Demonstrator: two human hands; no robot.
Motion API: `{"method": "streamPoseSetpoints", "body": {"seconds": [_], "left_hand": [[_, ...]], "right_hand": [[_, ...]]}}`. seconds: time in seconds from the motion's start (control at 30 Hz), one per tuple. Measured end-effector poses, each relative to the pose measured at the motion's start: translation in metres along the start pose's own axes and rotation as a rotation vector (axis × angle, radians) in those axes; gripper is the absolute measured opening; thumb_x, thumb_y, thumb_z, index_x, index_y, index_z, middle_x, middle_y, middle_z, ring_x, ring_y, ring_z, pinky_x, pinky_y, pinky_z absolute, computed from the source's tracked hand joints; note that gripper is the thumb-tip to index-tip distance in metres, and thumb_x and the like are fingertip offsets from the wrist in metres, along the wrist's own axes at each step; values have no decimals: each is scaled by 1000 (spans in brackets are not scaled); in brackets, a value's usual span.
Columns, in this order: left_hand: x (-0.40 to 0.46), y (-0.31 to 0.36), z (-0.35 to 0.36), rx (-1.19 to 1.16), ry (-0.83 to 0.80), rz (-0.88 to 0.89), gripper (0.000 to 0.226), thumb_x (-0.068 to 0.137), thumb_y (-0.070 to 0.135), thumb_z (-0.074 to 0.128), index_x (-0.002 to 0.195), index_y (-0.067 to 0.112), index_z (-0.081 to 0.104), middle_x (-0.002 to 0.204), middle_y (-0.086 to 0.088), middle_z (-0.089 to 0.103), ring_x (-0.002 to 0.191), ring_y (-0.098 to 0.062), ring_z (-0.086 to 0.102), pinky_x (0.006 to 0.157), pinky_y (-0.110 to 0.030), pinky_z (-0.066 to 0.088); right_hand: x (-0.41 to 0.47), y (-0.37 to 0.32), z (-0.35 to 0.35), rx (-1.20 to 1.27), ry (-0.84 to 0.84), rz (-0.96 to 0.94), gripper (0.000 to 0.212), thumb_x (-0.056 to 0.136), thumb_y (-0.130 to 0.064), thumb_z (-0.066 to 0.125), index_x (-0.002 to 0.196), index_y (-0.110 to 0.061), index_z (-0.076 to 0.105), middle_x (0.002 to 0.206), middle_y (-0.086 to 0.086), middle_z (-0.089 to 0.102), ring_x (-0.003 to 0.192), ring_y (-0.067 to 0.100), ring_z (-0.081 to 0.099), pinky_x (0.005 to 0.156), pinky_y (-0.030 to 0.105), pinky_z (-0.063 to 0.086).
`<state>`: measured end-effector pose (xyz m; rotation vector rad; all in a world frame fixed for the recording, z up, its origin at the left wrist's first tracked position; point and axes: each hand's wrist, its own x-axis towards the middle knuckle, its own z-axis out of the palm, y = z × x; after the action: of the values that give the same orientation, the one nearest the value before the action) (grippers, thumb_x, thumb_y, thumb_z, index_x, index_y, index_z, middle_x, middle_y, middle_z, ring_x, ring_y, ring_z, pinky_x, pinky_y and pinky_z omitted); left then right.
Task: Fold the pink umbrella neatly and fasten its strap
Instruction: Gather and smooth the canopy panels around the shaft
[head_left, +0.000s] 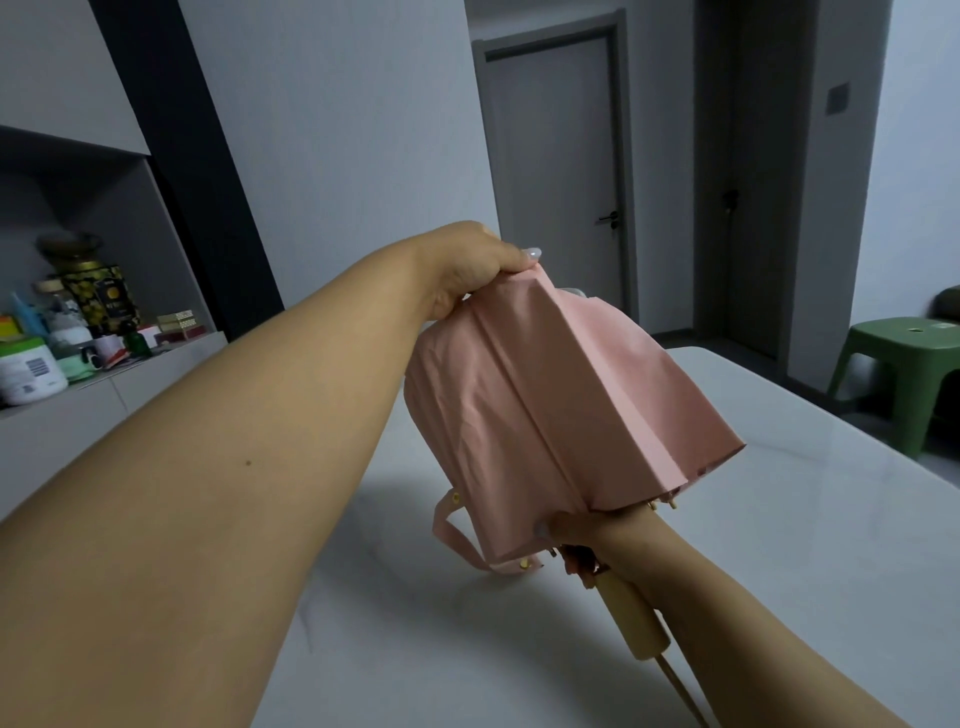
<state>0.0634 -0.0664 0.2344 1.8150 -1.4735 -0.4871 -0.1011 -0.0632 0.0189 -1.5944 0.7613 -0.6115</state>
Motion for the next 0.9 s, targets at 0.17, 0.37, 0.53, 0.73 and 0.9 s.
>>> {"method": "streamPoseSetpoints", "body": {"seconds": [0.17, 0.37, 0.53, 0.73, 0.9], "left_hand": [[-3, -1, -1, 66, -11, 20, 36, 78, 49, 74, 82, 14, 68, 82, 2, 70, 83, -14, 65, 77, -32, 49], [-8, 3, -6, -37, -41, 70, 23, 95, 26, 59, 76, 14, 66, 77, 3, 66, 77, -12, 60, 82, -36, 45], [-14, 10, 4, 62, 10, 32, 51, 86, 64, 54, 66, 19, 67, 71, 6, 68, 78, -12, 63, 84, -36, 46], [-16, 13, 16, 355, 130, 77, 40, 91, 55, 53, 95, 16, 65, 116, -4, 62, 117, -24, 54, 101, -37, 41], [-29, 17, 30, 561, 168, 42, 45, 94, 52, 49, 111, 12, 62, 124, -12, 61, 114, -29, 58, 90, -34, 46]], "right_hand": [[0, 2, 0, 9, 2, 11, 16, 78, -17, 75, 72, -4, 68, 56, 7, 66, 48, 19, 57, 54, 27, 50], [-1, -1, 0, 27, 7, -15, 13, 79, -14, 72, 70, -5, 68, 55, 7, 65, 47, 20, 56, 54, 28, 50], [-1, 0, 1, 51, 11, -10, 12, 80, -11, 71, 71, -3, 68, 55, 9, 64, 46, 20, 55, 53, 28, 49], [-1, 0, 2, 66, 20, 28, 12, 79, -14, 72, 75, -3, 69, 56, 8, 65, 45, 18, 55, 53, 27, 50], [1, 0, 3, 104, 51, 25, 12, 80, -10, 71, 77, 1, 66, 55, 11, 63, 43, 19, 55, 50, 27, 49]]}}
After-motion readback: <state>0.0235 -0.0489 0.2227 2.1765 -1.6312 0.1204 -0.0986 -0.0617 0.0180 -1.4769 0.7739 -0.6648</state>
